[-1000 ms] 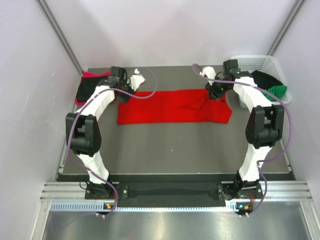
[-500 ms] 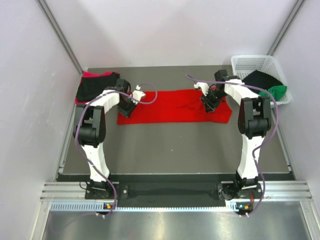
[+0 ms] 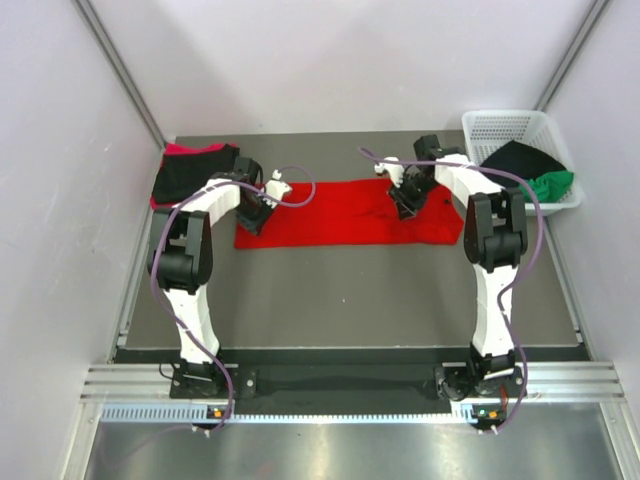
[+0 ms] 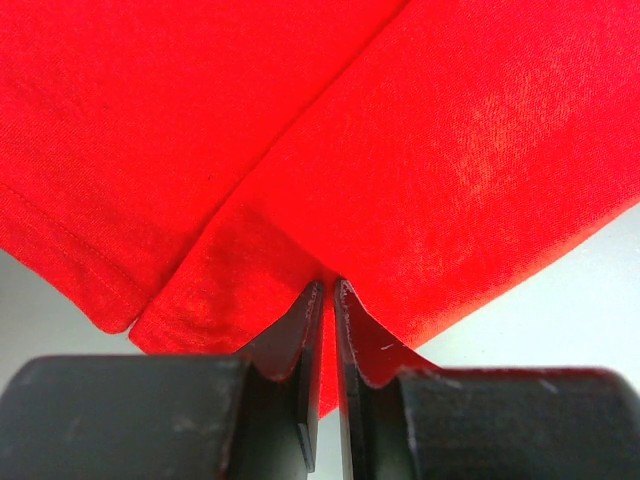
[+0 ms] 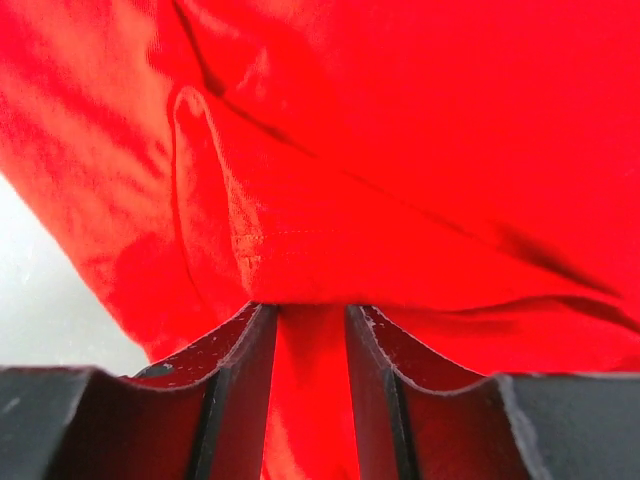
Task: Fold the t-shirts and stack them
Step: Fold the tshirt
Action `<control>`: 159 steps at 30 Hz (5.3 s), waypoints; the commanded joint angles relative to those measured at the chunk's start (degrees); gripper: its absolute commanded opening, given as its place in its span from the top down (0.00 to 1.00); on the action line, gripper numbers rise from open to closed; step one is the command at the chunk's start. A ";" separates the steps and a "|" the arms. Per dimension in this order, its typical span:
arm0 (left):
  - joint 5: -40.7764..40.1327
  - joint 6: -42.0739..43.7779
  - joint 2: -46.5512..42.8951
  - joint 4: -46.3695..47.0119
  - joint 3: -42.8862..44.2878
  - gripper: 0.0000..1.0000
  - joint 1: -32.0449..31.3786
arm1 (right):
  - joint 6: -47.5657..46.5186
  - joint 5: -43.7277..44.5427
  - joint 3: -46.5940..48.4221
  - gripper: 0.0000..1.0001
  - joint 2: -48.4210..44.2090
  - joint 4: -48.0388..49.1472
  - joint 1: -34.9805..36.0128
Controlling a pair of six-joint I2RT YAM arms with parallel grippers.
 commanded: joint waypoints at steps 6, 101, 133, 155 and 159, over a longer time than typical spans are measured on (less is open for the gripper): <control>-2.99 0.32 1.61 0.26 -0.25 0.86 0.25 | 10.33 -3.04 15.22 0.66 3.56 7.07 0.73; -8.44 7.18 3.10 2.19 0.10 0.71 3.50 | -0.99 0.91 -13.83 1.00 -10.67 -7.34 -19.31; -4.58 25.28 -11.40 -4.14 -8.60 0.46 0.60 | 3.67 -3.05 -10.85 0.36 -25.61 -8.30 -13.16; -3.36 29.85 -8.05 -5.33 -10.01 1.00 0.78 | 3.31 5.48 -8.12 0.37 -31.68 -13.40 -12.19; -0.19 31.61 -16.47 -14.66 -13.07 1.00 -0.80 | 7.44 6.45 -9.87 0.37 -33.00 -12.78 -12.01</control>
